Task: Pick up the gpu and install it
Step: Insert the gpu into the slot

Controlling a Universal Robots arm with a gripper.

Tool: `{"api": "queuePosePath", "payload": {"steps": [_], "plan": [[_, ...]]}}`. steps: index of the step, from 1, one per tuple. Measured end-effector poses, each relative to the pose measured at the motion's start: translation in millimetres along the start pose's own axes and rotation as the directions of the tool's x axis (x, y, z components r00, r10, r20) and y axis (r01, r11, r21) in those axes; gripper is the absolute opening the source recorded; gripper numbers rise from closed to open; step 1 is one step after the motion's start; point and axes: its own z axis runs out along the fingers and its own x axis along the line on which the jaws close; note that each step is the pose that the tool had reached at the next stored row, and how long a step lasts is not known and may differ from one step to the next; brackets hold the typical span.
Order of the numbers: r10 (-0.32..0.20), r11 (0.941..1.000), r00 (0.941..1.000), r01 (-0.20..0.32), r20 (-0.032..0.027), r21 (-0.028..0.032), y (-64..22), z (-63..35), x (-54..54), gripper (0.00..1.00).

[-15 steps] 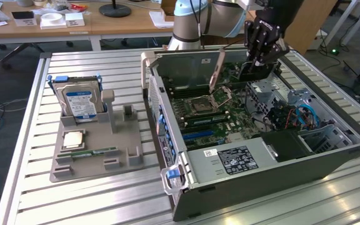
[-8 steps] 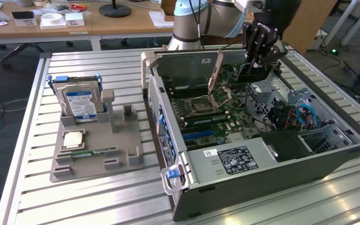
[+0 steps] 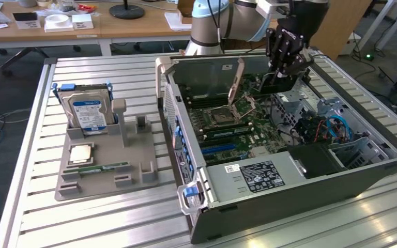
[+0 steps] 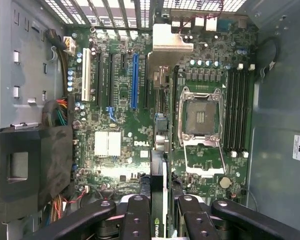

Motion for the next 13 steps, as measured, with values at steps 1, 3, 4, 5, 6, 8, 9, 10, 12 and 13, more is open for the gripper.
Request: {"api": "queuePosePath", "payload": {"steps": [1,3,4,5,6,8,9,10,12,13], "plan": [[0.000,1.0000,1.0000,0.000,0.0000,0.0000,0.2,0.7,0.0,0.26],[0.000,1.0000,1.0000,0.000,-0.0001,-0.0001,0.7,1.6,0.0,0.26],[0.000,1.0000,1.0000,0.000,0.0000,0.0000,1.1,2.0,0.0,0.26],[0.000,1.0000,1.0000,0.000,0.0001,0.0001,1.7,2.5,0.0,0.26],[0.000,1.0000,1.0000,0.000,0.0001,0.0000,2.6,3.0,0.0,0.26],[0.000,1.0000,1.0000,0.000,0.0001,0.0000,5.0,4.2,0.0,0.26],[0.000,1.0000,1.0000,0.000,0.0000,0.0000,6.3,4.7,0.0,0.26],[0.000,1.0000,1.0000,0.000,0.0001,0.0000,7.7,5.3,-0.1,0.26],[0.000,1.0000,1.0000,0.000,0.0000,0.0000,10.4,6.0,-0.1,0.26],[0.000,1.0000,1.0000,0.000,0.0000,0.0000,11.3,6.3,-0.1,0.26]]}}
